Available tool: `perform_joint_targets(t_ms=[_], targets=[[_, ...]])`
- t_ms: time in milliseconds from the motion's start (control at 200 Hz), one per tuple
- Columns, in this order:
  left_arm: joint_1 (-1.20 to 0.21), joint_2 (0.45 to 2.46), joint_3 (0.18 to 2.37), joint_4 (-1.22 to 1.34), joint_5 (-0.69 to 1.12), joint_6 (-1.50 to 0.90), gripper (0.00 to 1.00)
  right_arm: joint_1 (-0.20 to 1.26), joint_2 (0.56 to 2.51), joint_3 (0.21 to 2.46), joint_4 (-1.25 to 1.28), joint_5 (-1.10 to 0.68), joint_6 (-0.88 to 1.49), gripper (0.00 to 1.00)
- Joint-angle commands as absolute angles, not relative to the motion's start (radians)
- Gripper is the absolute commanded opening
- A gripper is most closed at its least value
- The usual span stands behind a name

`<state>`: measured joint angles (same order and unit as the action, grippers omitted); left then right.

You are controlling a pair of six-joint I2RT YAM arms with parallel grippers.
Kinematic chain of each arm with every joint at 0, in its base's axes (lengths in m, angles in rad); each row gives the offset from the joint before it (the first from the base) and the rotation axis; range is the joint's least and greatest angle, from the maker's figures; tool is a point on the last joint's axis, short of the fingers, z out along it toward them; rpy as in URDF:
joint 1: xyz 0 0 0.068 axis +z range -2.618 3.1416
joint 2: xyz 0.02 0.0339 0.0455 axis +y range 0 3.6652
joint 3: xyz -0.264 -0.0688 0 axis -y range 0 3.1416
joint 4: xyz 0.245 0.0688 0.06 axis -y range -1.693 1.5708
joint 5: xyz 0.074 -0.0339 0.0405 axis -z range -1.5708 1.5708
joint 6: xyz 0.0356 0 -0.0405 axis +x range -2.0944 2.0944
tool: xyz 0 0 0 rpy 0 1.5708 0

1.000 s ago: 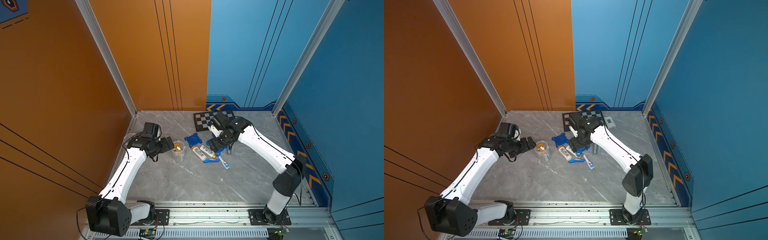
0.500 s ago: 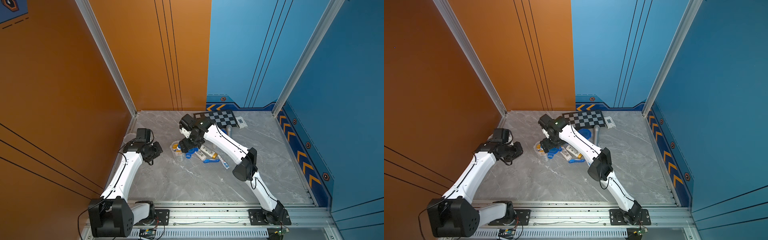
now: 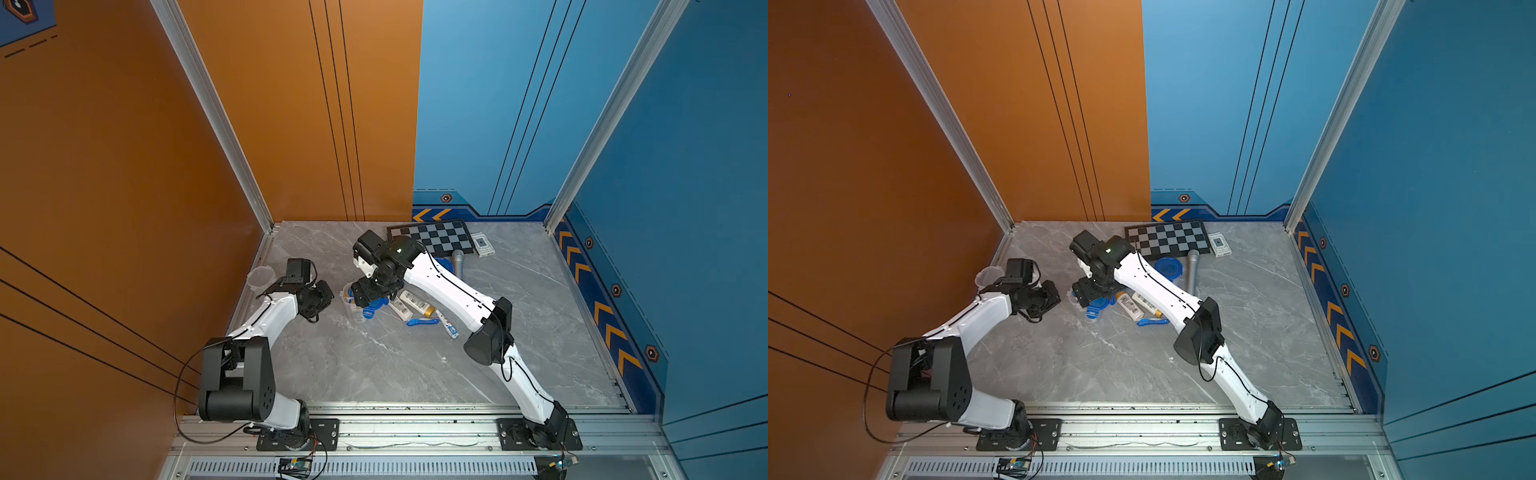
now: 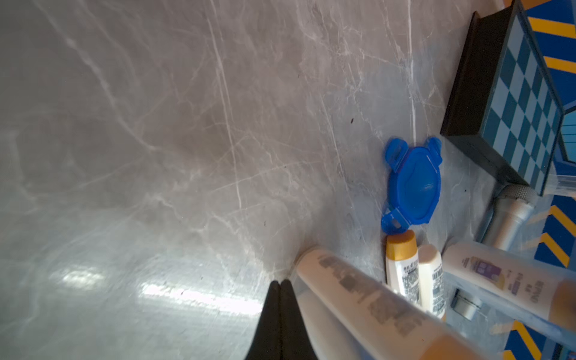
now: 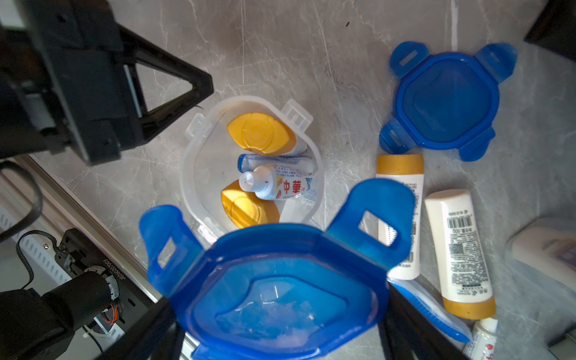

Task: Pack away toiletry kits
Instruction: Close the lid on the container.

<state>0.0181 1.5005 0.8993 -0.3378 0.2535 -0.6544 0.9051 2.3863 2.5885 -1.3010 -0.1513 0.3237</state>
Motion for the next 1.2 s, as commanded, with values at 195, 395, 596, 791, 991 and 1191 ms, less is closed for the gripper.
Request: perform_joint_targets(t_ms=[195, 395, 596, 791, 991, 1191], targets=[[-0.031, 1.620, 0.894, -0.129, 0.324, -0.719, 0.00, 0.887, 2.324, 2.565, -1.276, -0.083, 0.337, 0.78], [-0.065, 1.669, 0.882, -0.057, 0.343, -0.750, 0.00, 0.879, 2.312, 2.547, -1.277, -0.081, 0.335, 0.78], [-0.085, 1.685, 0.852, -0.022, 0.361, -0.768, 0.00, 0.868, 2.290, 2.517, -1.276, -0.060, 0.340, 0.78], [-0.134, 1.700, 0.854, -0.003, 0.369, -0.773, 0.00, 0.856, 2.272, 2.513, -1.277, -0.045, 0.351, 0.78], [-0.181, 1.699, 0.843, 0.002, 0.359, -0.787, 0.00, 0.854, 2.266, 2.502, -1.277, -0.048, 0.351, 0.78], [-0.213, 1.682, 0.818, 0.002, 0.347, -0.795, 0.00, 0.851, 2.269, 2.482, -1.277, -0.062, 0.345, 0.78]])
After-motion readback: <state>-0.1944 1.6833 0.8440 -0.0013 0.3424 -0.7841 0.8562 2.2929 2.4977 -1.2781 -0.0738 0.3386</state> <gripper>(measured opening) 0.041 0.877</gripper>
